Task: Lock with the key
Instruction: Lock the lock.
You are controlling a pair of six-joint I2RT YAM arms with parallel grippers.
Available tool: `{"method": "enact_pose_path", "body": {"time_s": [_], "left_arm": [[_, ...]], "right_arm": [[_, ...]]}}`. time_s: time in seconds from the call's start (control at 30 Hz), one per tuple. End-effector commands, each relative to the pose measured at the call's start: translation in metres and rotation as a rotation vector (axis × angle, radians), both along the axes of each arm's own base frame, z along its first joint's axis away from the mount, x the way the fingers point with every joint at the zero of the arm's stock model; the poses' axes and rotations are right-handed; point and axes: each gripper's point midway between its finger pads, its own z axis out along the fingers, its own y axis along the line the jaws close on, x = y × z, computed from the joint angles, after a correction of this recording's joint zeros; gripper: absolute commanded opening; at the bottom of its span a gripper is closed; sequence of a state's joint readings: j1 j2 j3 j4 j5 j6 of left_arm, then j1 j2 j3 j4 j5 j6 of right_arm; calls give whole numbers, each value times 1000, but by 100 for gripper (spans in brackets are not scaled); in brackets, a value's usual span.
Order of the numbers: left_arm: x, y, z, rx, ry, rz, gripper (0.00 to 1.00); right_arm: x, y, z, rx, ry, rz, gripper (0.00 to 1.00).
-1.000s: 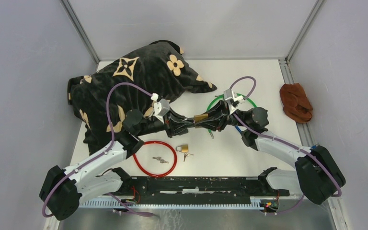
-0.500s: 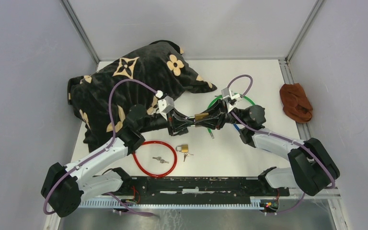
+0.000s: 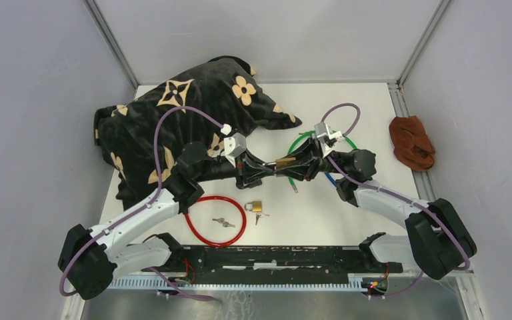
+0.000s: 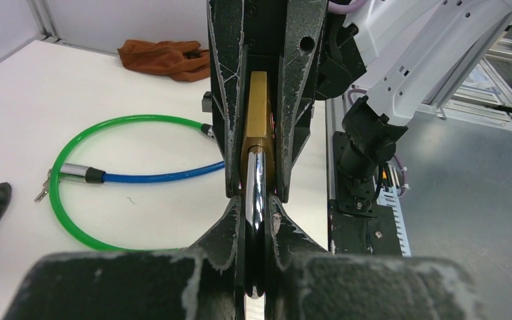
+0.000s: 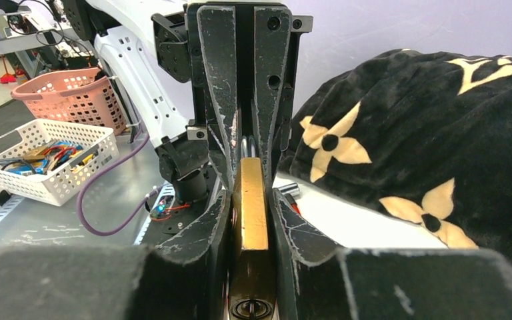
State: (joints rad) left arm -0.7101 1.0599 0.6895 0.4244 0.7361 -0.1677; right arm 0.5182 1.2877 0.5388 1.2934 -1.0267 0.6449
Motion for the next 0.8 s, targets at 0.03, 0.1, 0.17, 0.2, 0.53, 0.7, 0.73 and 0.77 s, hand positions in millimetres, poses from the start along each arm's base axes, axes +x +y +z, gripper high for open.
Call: {"method": "enact_pose_path", "body": {"time_s": [0.03, 0.1, 0.17, 0.2, 0.53, 0.7, 0.73, 0.77], "left_arm": [[-25, -10, 31, -67, -140, -96, 2], [-23, -7, 29, -63, -142, -82, 2], [-21, -4, 26, -43, -140, -74, 3], [-20, -2, 25, -33, -142, -71, 5], [-19, 10, 42, -28, -175, -49, 46], [10, 30, 32, 18, -57, 69, 55], [14, 35, 31, 17, -39, 81, 55], [17, 37, 30, 13, -27, 93, 55]], "right_arm": [[4, -3, 41, 118, -52, -99, 0], [4, -7, 44, 121, -58, -110, 0], [7, -13, 46, 126, -61, -130, 0], [7, -16, 47, 126, -64, -138, 0], [10, -21, 47, 102, -82, -158, 0], [5, -21, 55, 104, -106, -135, 0], [4, -21, 55, 101, -108, -126, 0], [2, -21, 56, 101, -112, -118, 0]]}}
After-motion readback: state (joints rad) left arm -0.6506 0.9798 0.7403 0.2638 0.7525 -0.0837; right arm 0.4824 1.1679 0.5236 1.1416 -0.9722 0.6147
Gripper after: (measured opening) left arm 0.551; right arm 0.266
